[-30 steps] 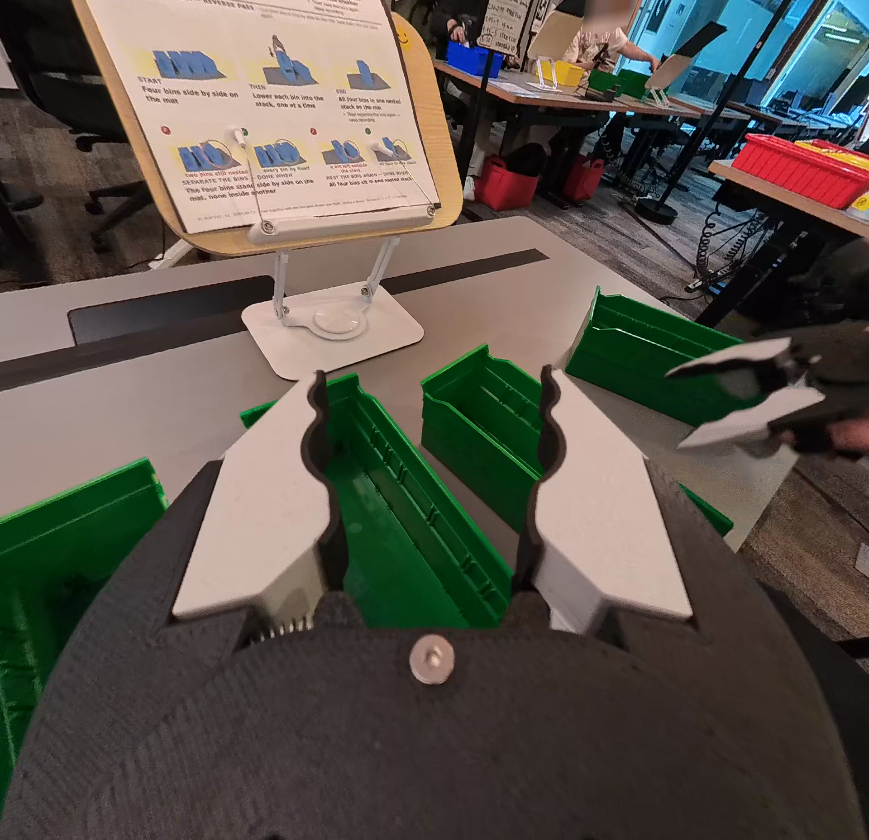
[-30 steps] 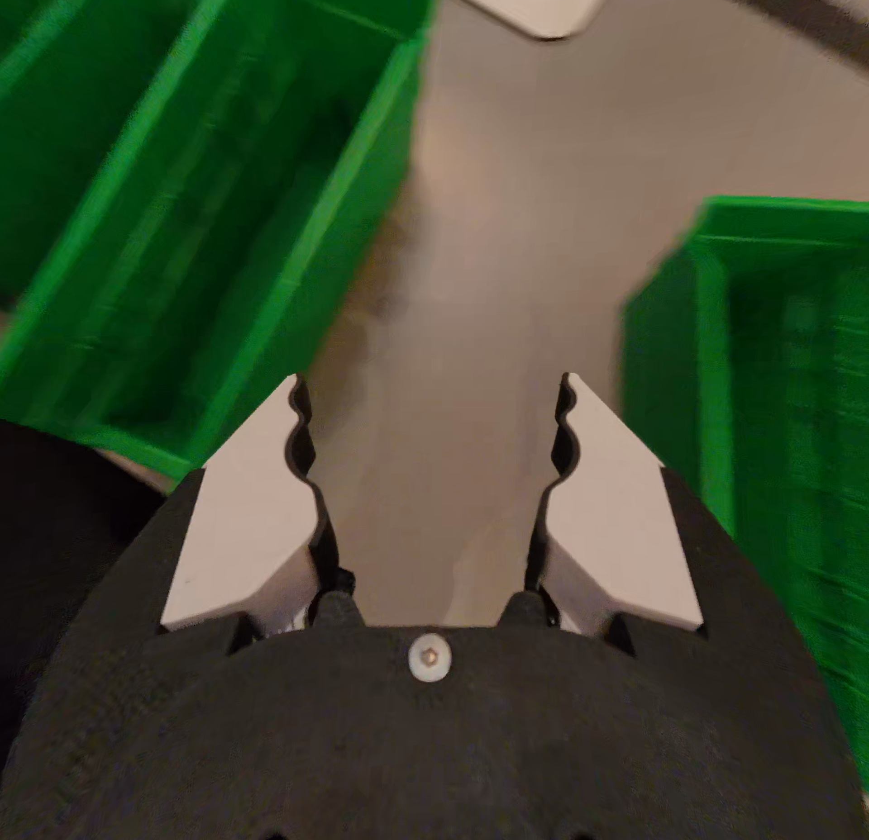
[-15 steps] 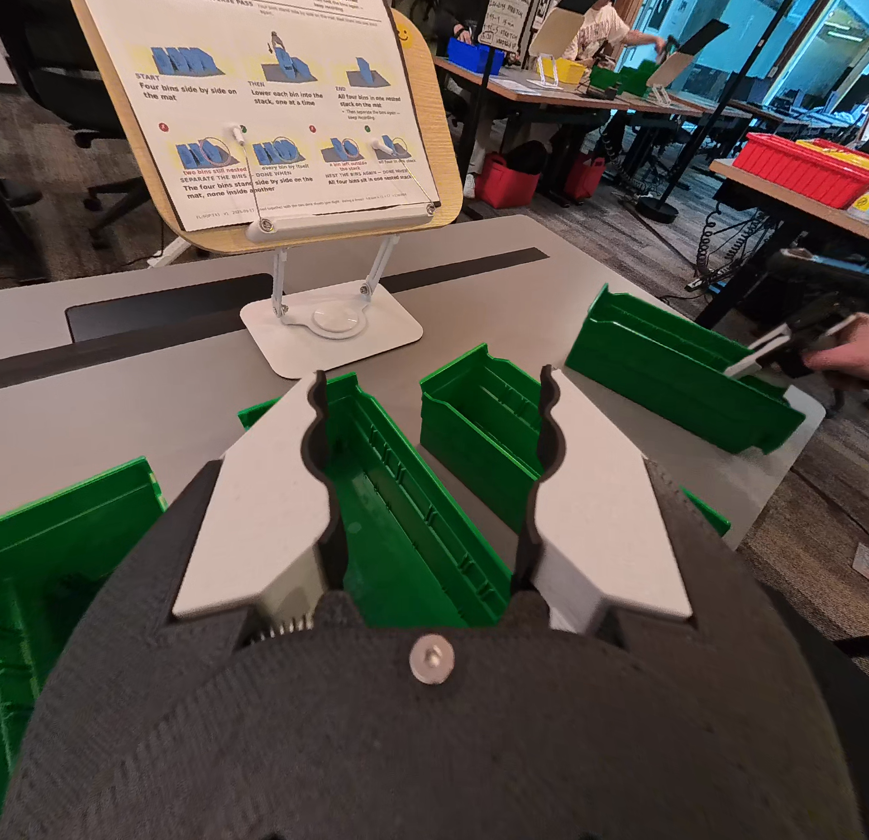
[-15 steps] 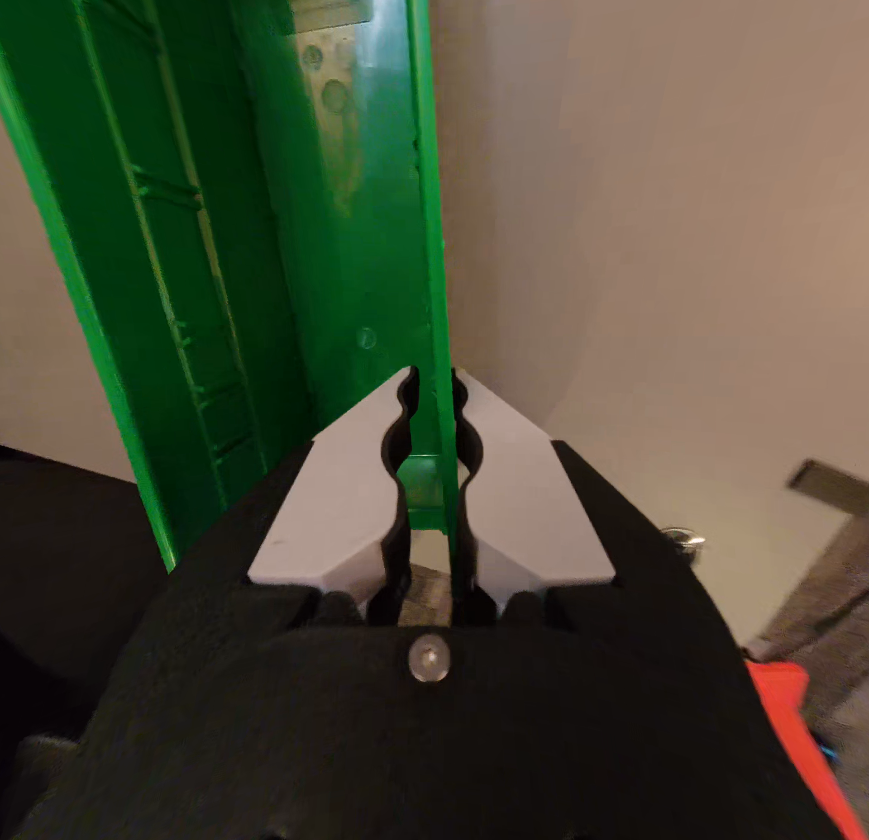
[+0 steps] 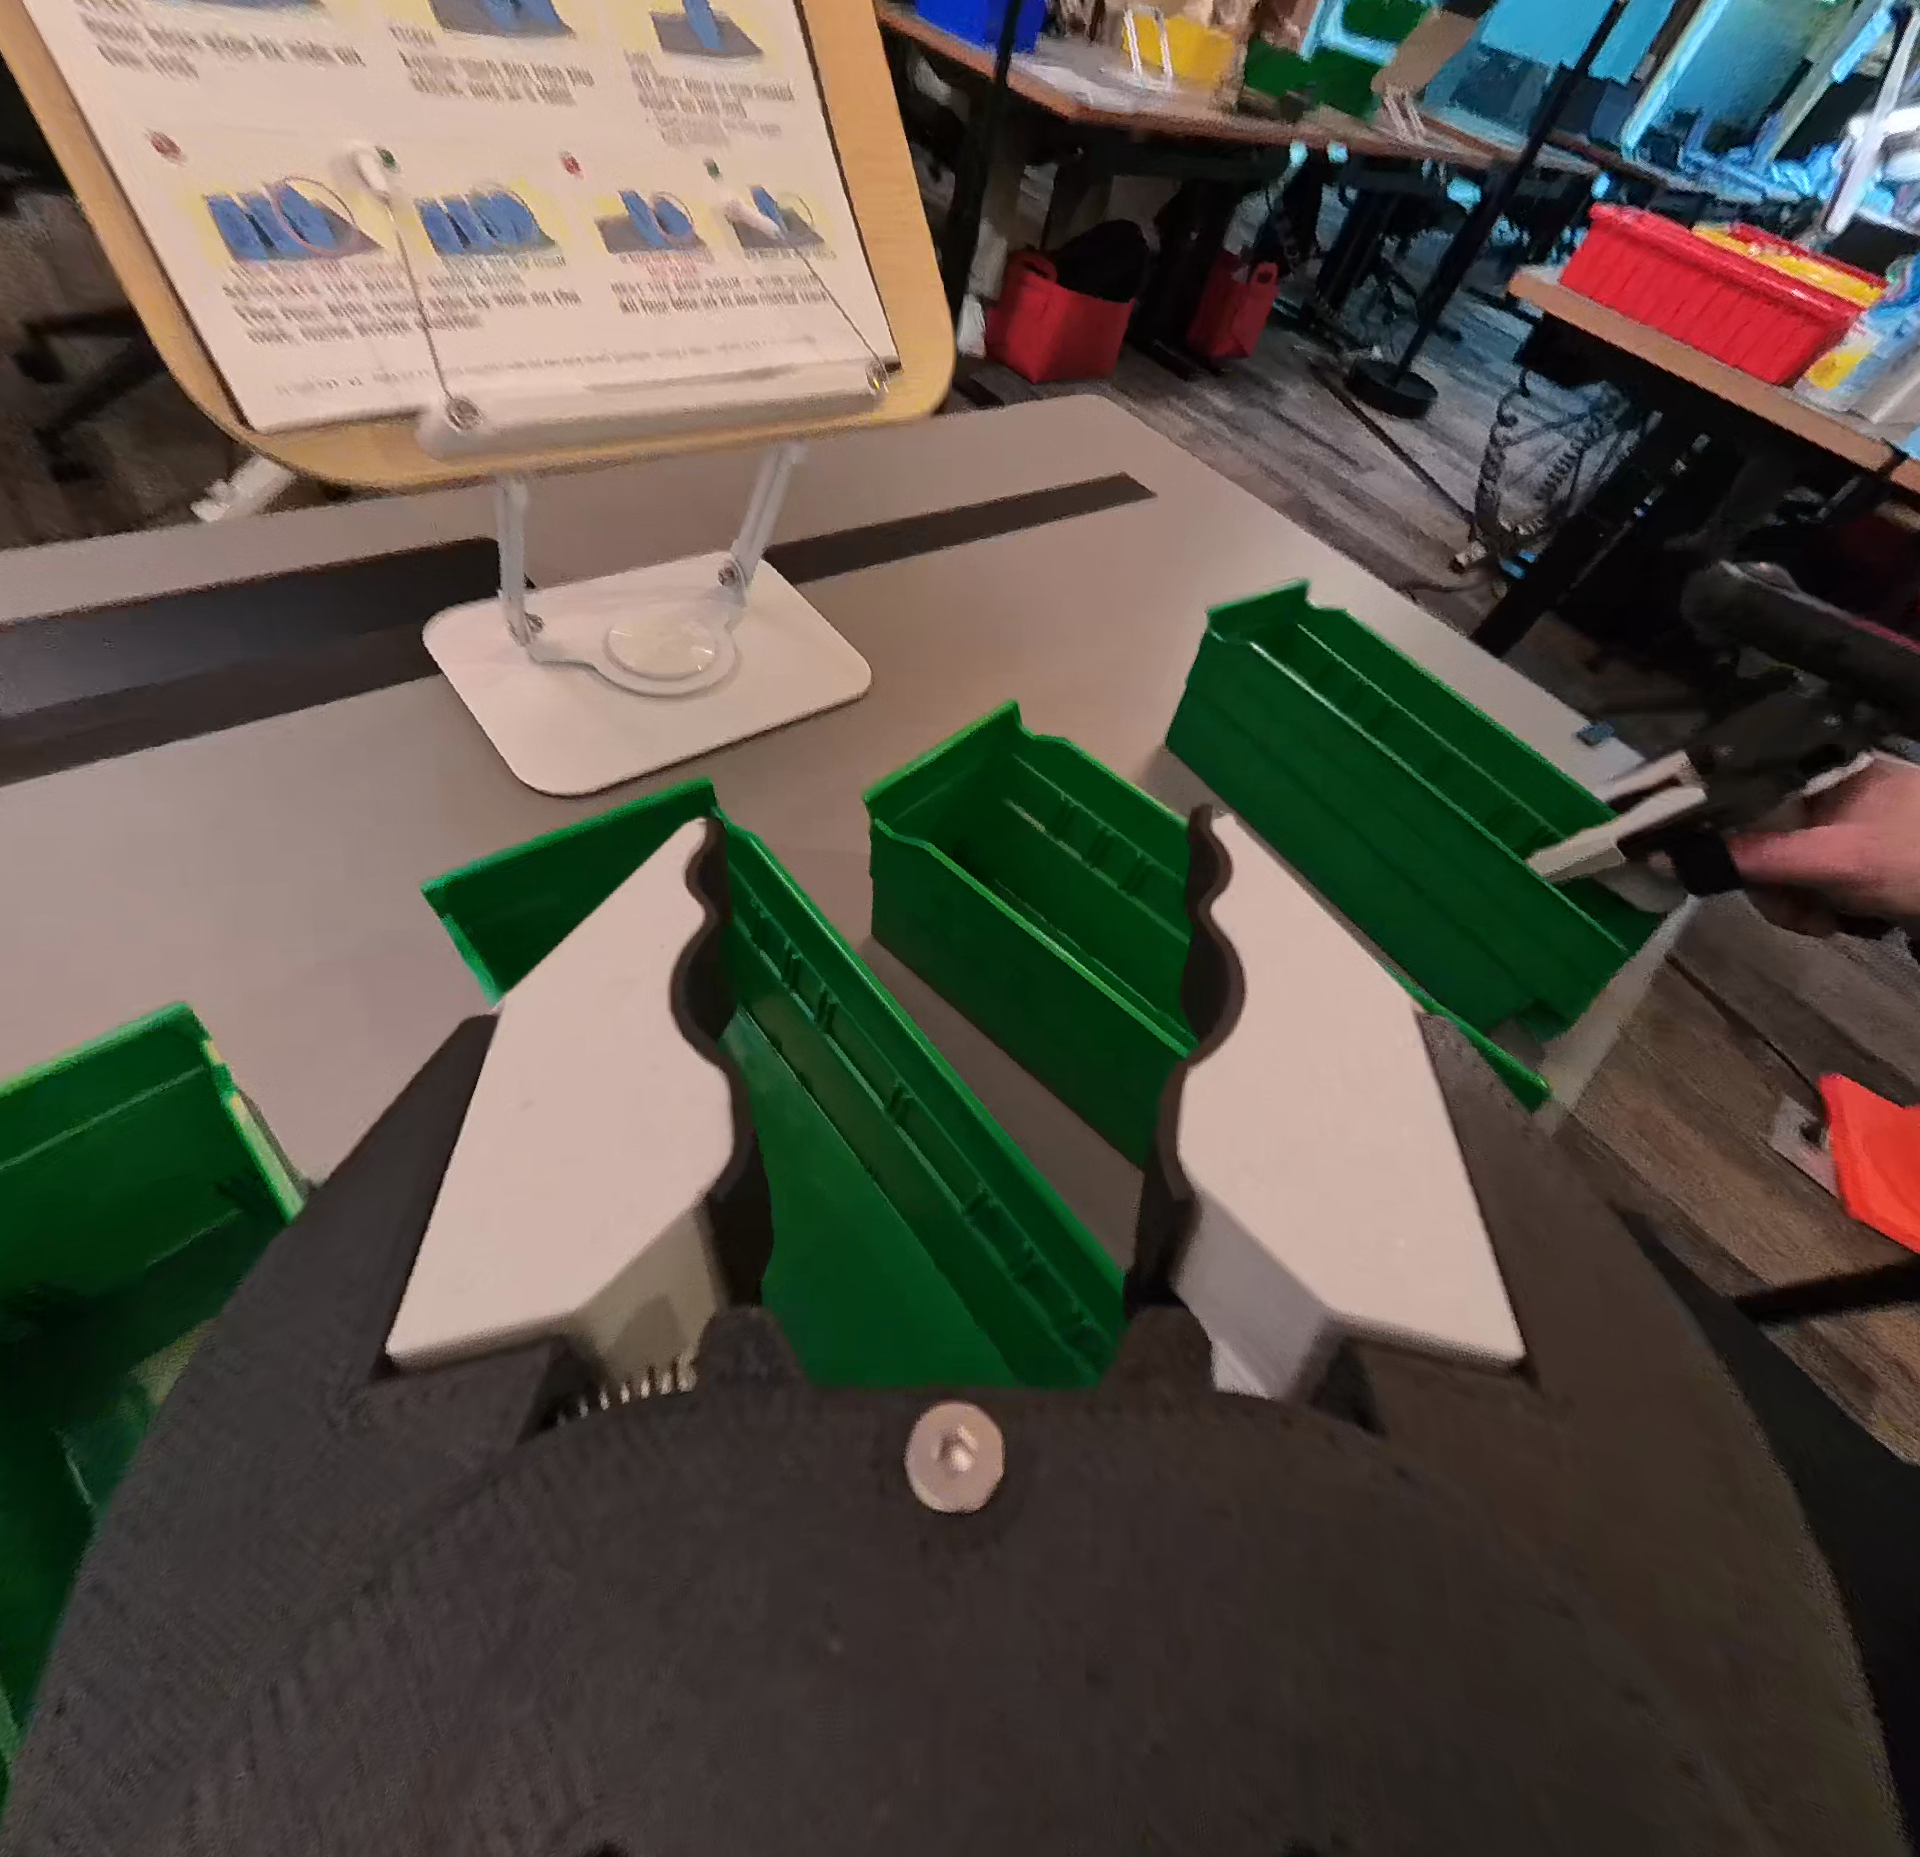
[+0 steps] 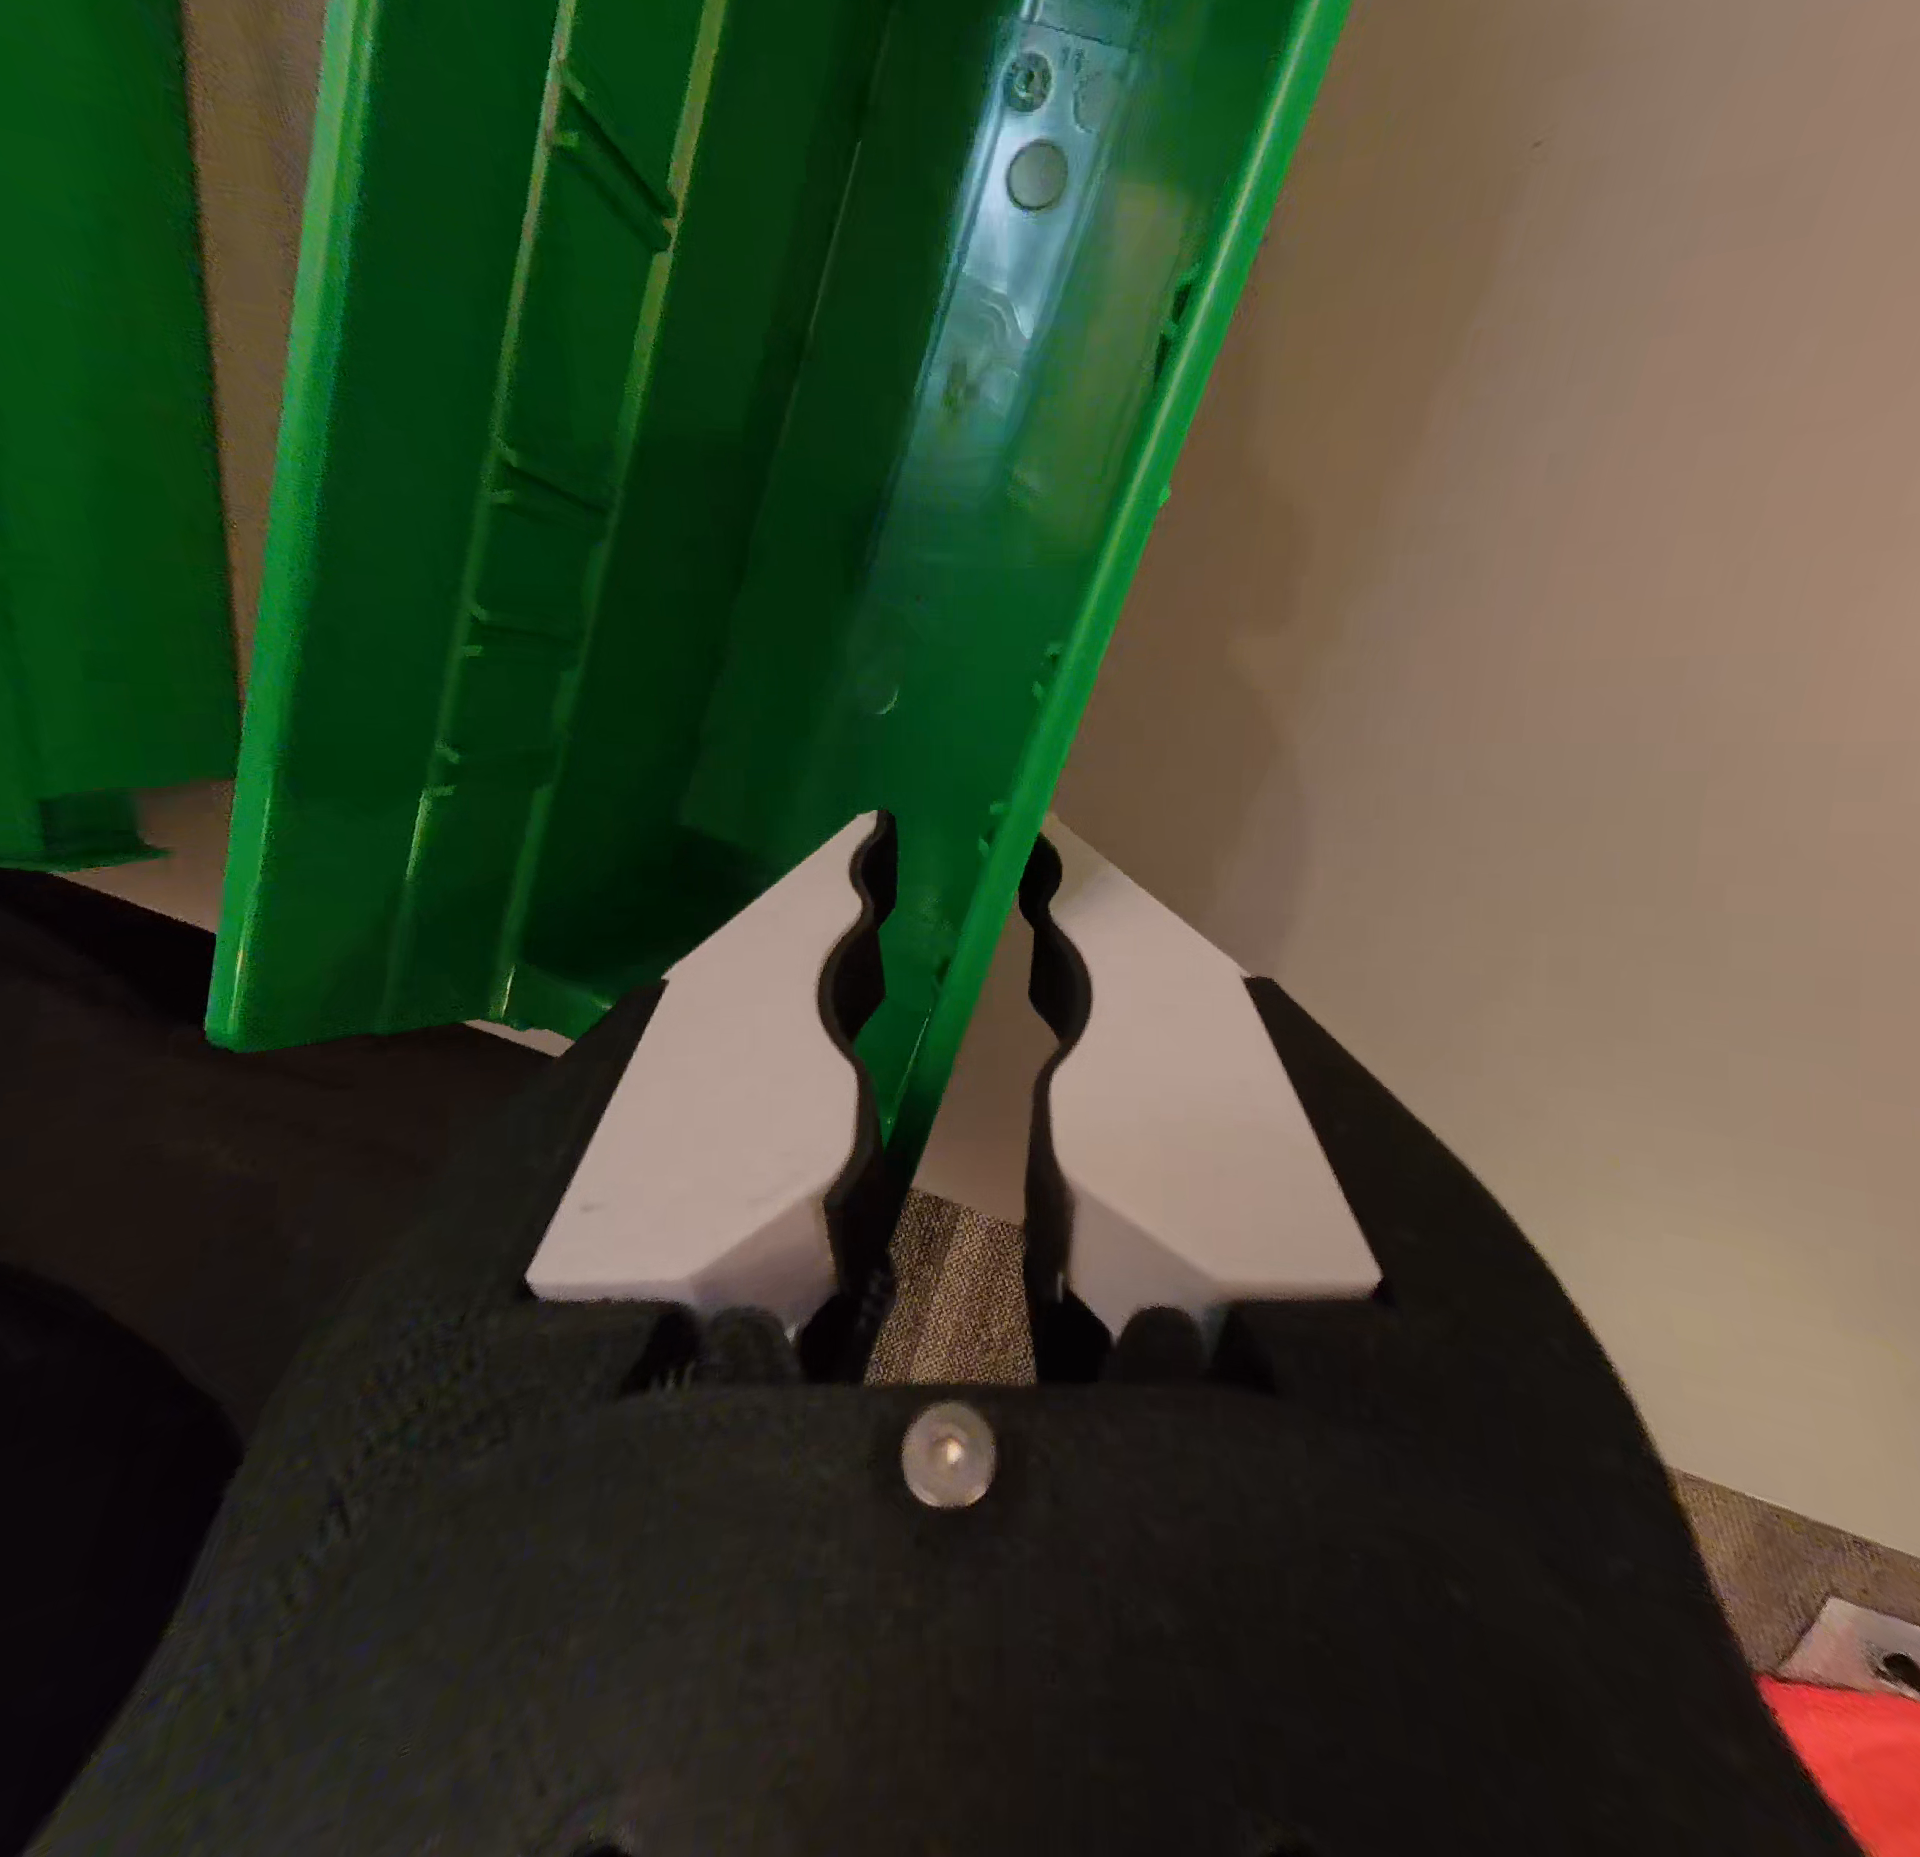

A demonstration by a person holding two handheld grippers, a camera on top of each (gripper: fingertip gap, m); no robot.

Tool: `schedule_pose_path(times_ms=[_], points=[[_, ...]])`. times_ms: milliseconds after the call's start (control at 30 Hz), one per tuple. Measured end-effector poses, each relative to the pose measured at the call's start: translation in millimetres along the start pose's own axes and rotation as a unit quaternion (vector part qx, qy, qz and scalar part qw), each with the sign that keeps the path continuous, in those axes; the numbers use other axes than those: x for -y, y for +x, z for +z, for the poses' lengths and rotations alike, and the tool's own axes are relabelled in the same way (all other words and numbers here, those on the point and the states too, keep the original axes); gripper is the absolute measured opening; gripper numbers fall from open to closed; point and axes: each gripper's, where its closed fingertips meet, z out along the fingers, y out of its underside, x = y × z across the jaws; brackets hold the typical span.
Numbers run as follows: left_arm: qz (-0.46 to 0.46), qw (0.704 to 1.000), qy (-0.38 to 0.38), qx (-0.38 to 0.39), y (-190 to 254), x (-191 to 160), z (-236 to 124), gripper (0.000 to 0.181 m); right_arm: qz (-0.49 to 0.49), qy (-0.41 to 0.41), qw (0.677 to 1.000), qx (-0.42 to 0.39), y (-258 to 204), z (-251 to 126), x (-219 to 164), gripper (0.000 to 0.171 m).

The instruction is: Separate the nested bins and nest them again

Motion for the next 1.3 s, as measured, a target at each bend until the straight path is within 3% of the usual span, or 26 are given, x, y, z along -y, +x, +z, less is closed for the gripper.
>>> schedule_pose_path(times_ms=[67,167,367,533,633,700,767,833,967,1100,1167,1300], points=[[-0.001,1.000,-0.021,-0.004,-0.3,-4.2,-2.2,0.086,-0.007,0.001,1.000,0.005,-9.7,2.1,-1.3,0.023],[-0.011,1.000,-0.020,-0.010,-3.2,-1.6,-8.2,0.081,-0.006,0.001,1.000,0.014,-17.7,4.2,-3.9,0.044],[-0.012,1.000,-0.023,-0.002,-12.3,-1.2,-14.5,0.081,-0.010,0.025,0.999,0.020,-21.9,-8.6,1.2,0.062],[-0.009,1.000,-0.022,-0.001,-13.1,0.7,-16.5,0.081,-0.031,0.103,0.993,-0.057,-16.1,-49.9,30.3,0.091],[-0.010,1.000,-0.020,-0.001,-13.2,1.4,-16.8,0.081,-0.086,0.147,0.985,-0.040,-67.0,-74.4,56.7,0.094],[-0.012,1.000,-0.020,-0.003,-12.3,0.7,-15.4,0.081,-0.139,0.159,0.977,-0.004,-124.8,-76.6,72.8,0.104],[-0.015,1.000,-0.020,-0.008,-10.0,0.1,-13.7,0.081,-0.174,0.148,0.973,0.037,-181.3,-63.9,84.6,0.113],[-0.010,1.000,-0.022,-0.010,-7.6,0.1,-13.2,0.081,-0.196,0.125,0.971,0.053,-220.5,-40.8,95.2,0.132],[-0.003,1.000,-0.017,-0.008,-7.6,3.2,-17.3,0.081,-0.208,0.068,0.974,0.051,-258.5,11.1,115.9,0.153],[-0.009,1.000,-0.007,-0.005,-15.7,6.9,-23.8,0.081,-0.213,0.000,0.977,0.000,-255.1,59.5,126.3,0.155],[-0.008,1.000,-0.006,0.000,-20.1,7.1,-27.0,0.081,-0.228,-0.022,0.972,-0.046,-245.0,66.1,130.1,0.143],[-0.013,1.000,0.001,0.000,-23.5,9.5,-30.7,0.081,-0.223,-0.036,0.973,-0.054,-236.7,71.6,135.1,0.149]])
